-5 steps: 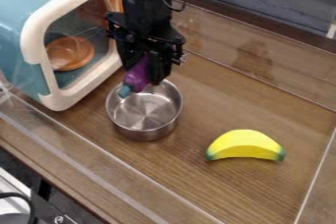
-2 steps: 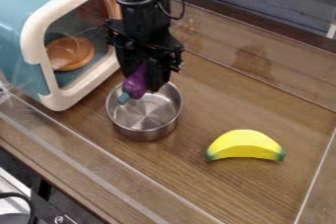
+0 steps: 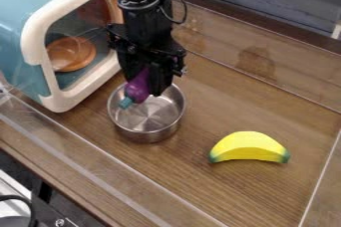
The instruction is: Put the eggplant in the silver pot
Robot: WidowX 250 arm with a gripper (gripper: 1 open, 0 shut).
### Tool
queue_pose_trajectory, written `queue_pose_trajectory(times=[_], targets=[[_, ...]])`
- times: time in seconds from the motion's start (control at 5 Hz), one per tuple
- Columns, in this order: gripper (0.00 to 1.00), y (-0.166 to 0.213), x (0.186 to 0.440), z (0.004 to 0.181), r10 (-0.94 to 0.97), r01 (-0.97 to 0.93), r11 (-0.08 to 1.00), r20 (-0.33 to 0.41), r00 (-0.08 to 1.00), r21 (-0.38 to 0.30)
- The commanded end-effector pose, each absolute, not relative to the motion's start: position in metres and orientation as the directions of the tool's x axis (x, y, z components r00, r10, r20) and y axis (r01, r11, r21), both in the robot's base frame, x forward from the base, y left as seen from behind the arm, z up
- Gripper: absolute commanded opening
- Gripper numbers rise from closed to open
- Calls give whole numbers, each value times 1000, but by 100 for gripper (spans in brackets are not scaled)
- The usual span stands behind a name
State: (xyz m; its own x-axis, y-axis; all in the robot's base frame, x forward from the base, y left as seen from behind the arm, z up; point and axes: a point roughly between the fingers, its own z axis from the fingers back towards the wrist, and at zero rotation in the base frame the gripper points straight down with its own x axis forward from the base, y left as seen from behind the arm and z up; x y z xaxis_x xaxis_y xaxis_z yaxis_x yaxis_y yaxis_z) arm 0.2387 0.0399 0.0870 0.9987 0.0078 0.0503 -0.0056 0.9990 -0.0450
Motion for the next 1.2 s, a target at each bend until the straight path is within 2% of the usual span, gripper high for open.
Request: queue_pose_trajectory(times=[0.0,1.0], targets=[[0,44,241,91,26,-23,999,74,997,-43],[0,42,239,86,33,-30,998,72,997,-50]])
